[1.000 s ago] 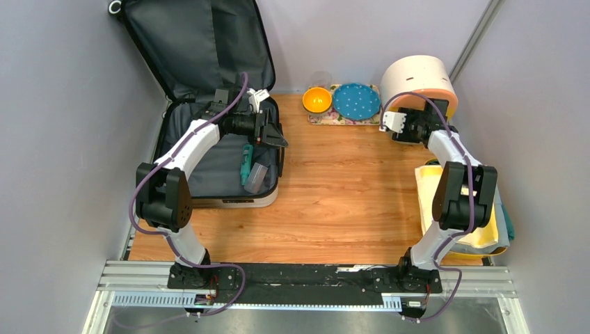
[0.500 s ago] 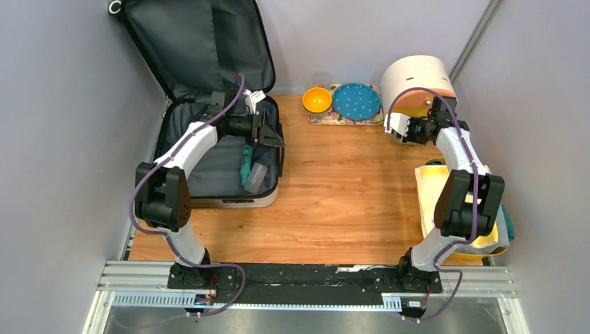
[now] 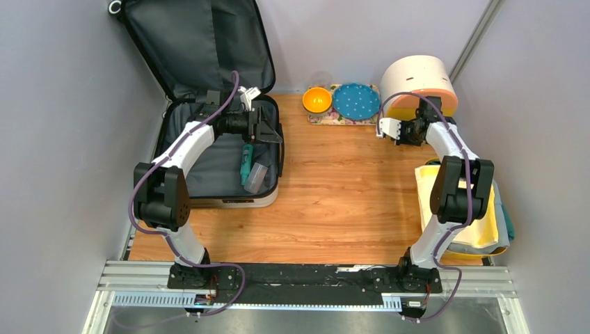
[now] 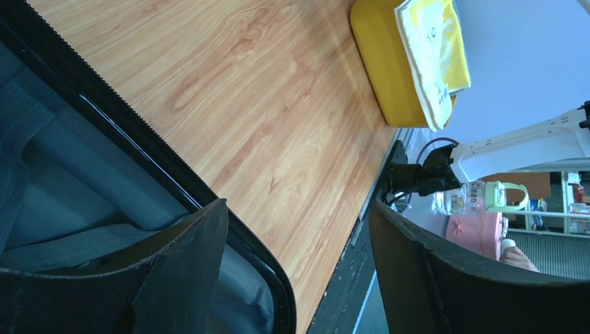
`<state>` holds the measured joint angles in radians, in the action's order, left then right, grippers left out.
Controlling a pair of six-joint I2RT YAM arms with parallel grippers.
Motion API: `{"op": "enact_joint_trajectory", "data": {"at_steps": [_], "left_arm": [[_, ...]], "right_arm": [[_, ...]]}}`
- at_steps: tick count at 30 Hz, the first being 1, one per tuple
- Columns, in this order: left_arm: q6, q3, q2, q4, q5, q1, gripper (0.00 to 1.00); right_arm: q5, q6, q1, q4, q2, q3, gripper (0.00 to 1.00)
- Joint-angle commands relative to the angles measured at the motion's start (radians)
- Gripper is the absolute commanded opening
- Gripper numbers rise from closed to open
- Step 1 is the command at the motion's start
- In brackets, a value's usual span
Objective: Open, take out, and arrange the luggage
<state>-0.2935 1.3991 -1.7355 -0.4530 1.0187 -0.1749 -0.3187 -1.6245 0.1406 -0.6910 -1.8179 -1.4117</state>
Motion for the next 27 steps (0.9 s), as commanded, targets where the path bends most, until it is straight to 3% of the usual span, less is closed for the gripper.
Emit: {"op": "enact_joint_trajectory", "data": {"at_steps": [1, 3, 8, 12, 15, 19, 20, 23, 27], "left_arm": [[-0.016, -0.003, 0.030, 0.040, 0.014, 0.006, 0.81], [-0.022, -0.005, 0.030, 0.048, 0.012, 0.008, 0.81], [-0.032, 0.001, 0.021, 0.063, 0.009, 0.009, 0.81], [-0.029, 0.012, 0.016, 0.063, 0.011, 0.012, 0.81], [-0.027, 0.011, 0.021, 0.066, 0.020, 0.014, 0.81], [-0.029, -0.029, 0.048, 0.103, 0.035, 0.014, 0.81], [-0.036, -0.040, 0.062, 0.115, 0.035, 0.014, 0.81], [-0.052, -0.072, 0.077, 0.154, 0.037, 0.014, 0.81], [-0.062, -0.078, 0.076, 0.169, 0.037, 0.014, 0.81]], "right_arm": [[0.140, 0.041, -0.030, 0.278, -0.009, 0.042, 0.09], [0.177, 0.057, -0.044, 0.437, -0.024, 0.086, 0.10], [0.240, 0.089, -0.062, 0.609, -0.078, 0.085, 0.15], [0.248, 0.115, -0.070, 0.634, -0.058, 0.089, 0.22], [0.237, 0.211, -0.075, 0.562, 0.011, 0.079, 0.25], [0.205, 0.499, -0.070, 0.388, 0.149, 0.031, 0.29], [0.195, 0.640, -0.061, 0.333, 0.169, 0.016, 0.33], [0.133, 0.936, -0.023, 0.268, 0.230, -0.015, 0.46], [0.098, 1.260, 0.036, 0.254, 0.227, -0.052, 0.53]]}}
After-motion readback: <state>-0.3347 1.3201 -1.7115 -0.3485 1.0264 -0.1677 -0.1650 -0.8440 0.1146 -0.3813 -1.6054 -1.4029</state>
